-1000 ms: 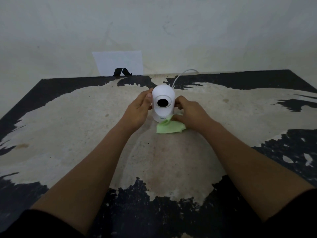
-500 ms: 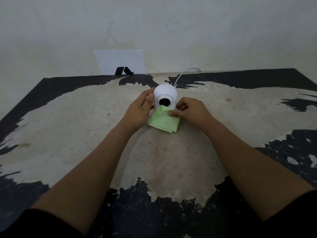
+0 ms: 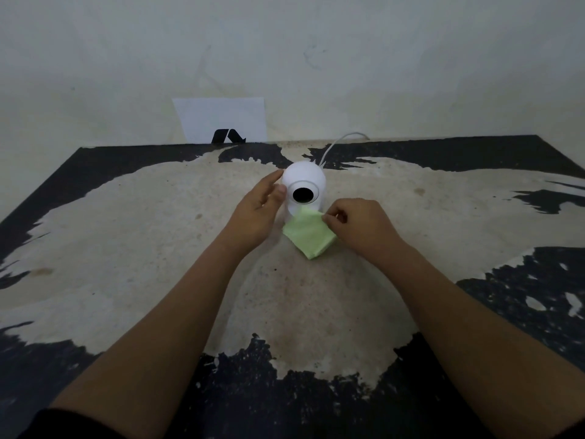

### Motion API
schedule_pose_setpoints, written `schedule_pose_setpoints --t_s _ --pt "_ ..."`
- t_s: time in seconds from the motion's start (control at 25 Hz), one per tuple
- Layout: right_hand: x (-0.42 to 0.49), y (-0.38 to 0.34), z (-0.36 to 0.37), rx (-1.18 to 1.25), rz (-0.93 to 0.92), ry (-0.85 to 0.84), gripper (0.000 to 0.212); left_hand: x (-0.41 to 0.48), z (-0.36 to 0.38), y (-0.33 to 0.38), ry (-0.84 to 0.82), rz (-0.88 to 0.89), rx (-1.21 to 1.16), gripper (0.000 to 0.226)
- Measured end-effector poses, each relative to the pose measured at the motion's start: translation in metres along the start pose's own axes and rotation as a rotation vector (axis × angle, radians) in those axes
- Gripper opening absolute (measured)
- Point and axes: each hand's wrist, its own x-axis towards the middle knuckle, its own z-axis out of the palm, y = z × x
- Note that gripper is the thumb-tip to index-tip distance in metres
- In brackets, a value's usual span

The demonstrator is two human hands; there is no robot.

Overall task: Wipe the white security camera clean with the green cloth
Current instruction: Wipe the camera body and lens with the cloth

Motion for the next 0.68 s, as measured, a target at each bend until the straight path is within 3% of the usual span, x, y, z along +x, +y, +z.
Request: schedule_pose_setpoints --t_s 0.12,0.28,0.4,0.48,0.56,0.68 --pt "-0.009 -0.015 -0.019 0.147 -0.150 0.024 0.008 -0.015 0.000 0.003 0.124 0.010 0.066 0.045" --pt "-0.003 -0.029 -0.032 0.246 -0.207 -0.007 0.006 -0.034 -0.002 0.016 -0.009 0.120 0.232 0.052" --pt "0.004 -0.035 -0.036 0.266 -0.233 -0.003 0.008 -0.023 -0.002 0.020 0.083 0.141 0.257 0.023" --pt "0.013 -0.037 -0.036 0.331 -0.201 0.080 0.012 -0.012 -0.002 0.019 0.152 0.133 0.199 0.012" --pt "0.026 -0.036 -0.031 0.373 -0.118 0.154 0.022 -0.004 -0.002 0.021 0.173 0.079 0.105 0.015" --pt "0.040 -0.030 -0.019 0.498 -0.021 0.115 0.027 0.003 -0.001 0.021 0.196 0.029 0.069 0.020"
